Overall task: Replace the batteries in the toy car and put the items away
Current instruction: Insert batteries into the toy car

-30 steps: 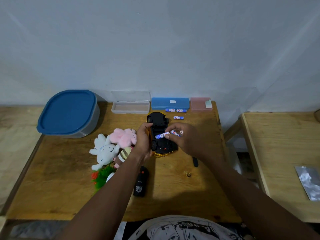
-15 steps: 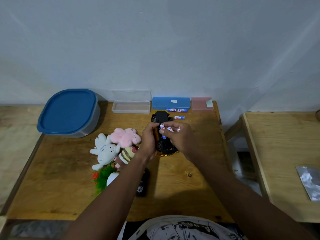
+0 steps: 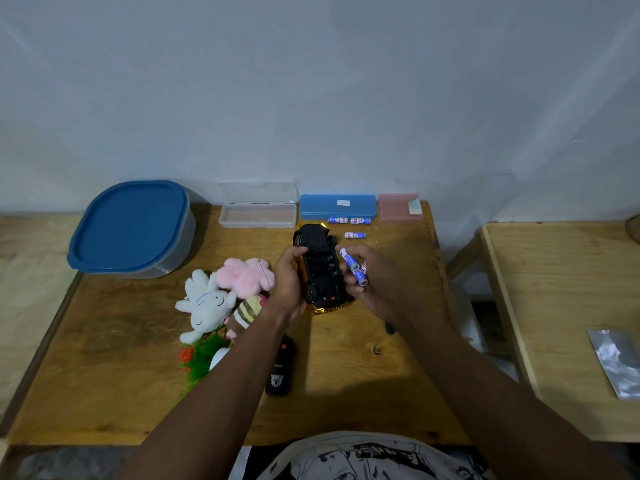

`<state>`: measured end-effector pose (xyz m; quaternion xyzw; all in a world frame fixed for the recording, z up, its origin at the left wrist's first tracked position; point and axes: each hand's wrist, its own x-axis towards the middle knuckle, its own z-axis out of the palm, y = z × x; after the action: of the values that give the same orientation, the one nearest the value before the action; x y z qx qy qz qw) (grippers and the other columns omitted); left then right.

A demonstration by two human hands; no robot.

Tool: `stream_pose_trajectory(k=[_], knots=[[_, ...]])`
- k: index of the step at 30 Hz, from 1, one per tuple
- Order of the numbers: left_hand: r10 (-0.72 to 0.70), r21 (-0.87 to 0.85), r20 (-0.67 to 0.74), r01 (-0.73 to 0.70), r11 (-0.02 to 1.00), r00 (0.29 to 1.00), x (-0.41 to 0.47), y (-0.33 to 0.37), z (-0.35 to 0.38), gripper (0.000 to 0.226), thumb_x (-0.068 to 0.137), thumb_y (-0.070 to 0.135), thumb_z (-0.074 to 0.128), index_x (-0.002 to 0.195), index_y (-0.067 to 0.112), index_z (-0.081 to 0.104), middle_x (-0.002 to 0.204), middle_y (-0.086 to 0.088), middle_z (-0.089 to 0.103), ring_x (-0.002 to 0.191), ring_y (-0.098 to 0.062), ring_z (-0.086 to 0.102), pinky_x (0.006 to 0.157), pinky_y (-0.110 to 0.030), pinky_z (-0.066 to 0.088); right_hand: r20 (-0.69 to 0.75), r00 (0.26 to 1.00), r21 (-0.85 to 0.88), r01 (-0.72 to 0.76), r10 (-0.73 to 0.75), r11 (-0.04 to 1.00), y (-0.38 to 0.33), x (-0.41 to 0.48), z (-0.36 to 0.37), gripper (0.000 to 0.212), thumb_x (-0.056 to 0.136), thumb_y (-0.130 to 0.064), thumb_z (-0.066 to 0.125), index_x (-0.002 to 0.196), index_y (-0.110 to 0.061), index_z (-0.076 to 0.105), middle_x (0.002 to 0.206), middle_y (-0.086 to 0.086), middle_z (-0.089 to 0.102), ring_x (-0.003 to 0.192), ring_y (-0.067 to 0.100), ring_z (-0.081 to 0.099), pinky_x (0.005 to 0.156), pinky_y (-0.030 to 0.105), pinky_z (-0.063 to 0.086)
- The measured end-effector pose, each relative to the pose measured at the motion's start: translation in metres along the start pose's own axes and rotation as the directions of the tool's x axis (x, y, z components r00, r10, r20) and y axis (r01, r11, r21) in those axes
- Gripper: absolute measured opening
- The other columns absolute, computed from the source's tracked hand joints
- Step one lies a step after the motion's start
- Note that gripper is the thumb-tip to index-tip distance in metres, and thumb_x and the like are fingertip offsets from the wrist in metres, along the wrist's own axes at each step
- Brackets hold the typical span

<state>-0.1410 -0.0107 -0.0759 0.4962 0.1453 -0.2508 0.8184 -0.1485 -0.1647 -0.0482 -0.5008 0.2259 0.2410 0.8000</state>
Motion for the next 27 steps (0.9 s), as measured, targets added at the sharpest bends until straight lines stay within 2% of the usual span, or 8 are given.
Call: stream_pose_trajectory(k=[3, 7, 11, 15, 21, 24, 27], knots=[[-0.012, 0.023, -0.02, 0.013, 1.0, 1.0, 0.0, -0.002, -0.003, 0.062, 0.093, 0.042, 0.034, 0.13, -0.002, 0.057, 0.104, -0.02, 0.065, 0.095, -0.033, 0.063, 0.089, -0.045, 0.051, 0.005, 0.999, 0.033, -0.043, 0.043, 0.999, 0.001, 0.0, -0.003, 0.027, 0.094, -0.016, 0.051, 0.117, -0.01, 0.063, 0.071, 0.002, 0.053, 0.056, 0.01, 0.048, 0.045, 0.019, 0.04], [0.01, 0.048, -0.065, -0.007, 0.999, 0.998, 0.0, -0.003, -0.007, 0.05, 0.096, 0.037, 0.033, 0.117, 0.002, 0.062, 0.097, -0.016, 0.068, 0.086, -0.028, 0.068, 0.074, -0.036, 0.056, 0.028, 0.997, 0.073, -0.07, 0.068, 0.995, 0.002, 0.002, -0.009, 0.027, 0.094, -0.008, 0.051, 0.12, -0.007, 0.06, 0.077, 0.006, 0.058, 0.064, 0.012, 0.057, 0.055, 0.021, 0.051], [0.013, 0.019, -0.064, -0.012, 1.0, 0.998, 0.002, -0.003, -0.011, 0.044, 0.097, 0.034, 0.032, 0.111, 0.005, 0.062, 0.091, -0.012, 0.069, 0.079, -0.024, 0.069, 0.069, -0.033, 0.057, 0.025, 0.994, 0.095, -0.11, 0.108, 0.989, 0.002, 0.005, -0.014, 0.025, 0.093, -0.003, 0.051, 0.117, -0.006, 0.06, 0.08, 0.007, 0.058, 0.066, 0.012, 0.055, 0.056, 0.02, 0.049], [0.002, -0.005, -0.041, -0.002, 1.0, 0.999, 0.007, -0.004, -0.012, 0.044, 0.097, 0.033, 0.031, 0.107, 0.005, 0.063, 0.087, -0.011, 0.07, 0.074, -0.022, 0.07, 0.065, -0.032, 0.058, -0.008, 0.989, 0.027, -0.146, 0.147, 0.989, -0.001, 0.009, -0.019, 0.019, 0.095, -0.005, 0.052, 0.112, -0.01, 0.061, 0.079, 0.006, 0.055, 0.061, 0.011, 0.05, 0.049, 0.019, 0.046], [-0.025, 0.025, -0.07, 0.027, 0.999, 0.997, 0.018, -0.003, -0.008, 0.04, 0.095, 0.029, 0.044, 0.124, 0.004, 0.056, 0.094, -0.013, 0.068, 0.081, -0.025, 0.069, 0.07, -0.038, 0.058, -0.1, 0.993, -0.126, -0.079, 0.066, 0.989, -0.015, 0.015, -0.028, 0.008, 0.095, -0.021, 0.063, 0.099, -0.015, 0.06, 0.073, -0.001, 0.051, 0.056, 0.006, 0.046, 0.053, 0.019, 0.043], [-0.053, 0.103, -0.112, 0.065, 0.993, 0.992, 0.025, -0.006, -0.007, 0.042, 0.097, 0.027, 0.045, 0.129, 0.002, 0.054, 0.096, -0.013, 0.071, 0.083, -0.027, 0.07, 0.075, -0.041, 0.057, -0.138, 0.99, -0.18, -0.042, 0.017, 0.983, -0.016, 0.016, -0.033, 0.014, 0.094, -0.026, 0.064, 0.087, -0.017, 0.056, 0.066, -0.004, 0.051, 0.053, 0.006, 0.046, 0.052, 0.02, 0.042], [-0.045, 0.199, -0.164, 0.078, 0.977, 0.985, 0.031, -0.012, -0.006, 0.04, 0.099, 0.027, 0.047, 0.131, 0.004, 0.055, 0.104, -0.018, 0.071, 0.09, -0.033, 0.07, 0.08, -0.045, 0.057, -0.144, 0.988, -0.176, -0.072, 0.047, 0.982, -0.011, 0.018, -0.038, 0.014, 0.096, -0.027, 0.061, 0.095, -0.014, 0.056, 0.067, -0.003, 0.05, 0.052, 0.006, 0.044, 0.048, 0.019, 0.04]])
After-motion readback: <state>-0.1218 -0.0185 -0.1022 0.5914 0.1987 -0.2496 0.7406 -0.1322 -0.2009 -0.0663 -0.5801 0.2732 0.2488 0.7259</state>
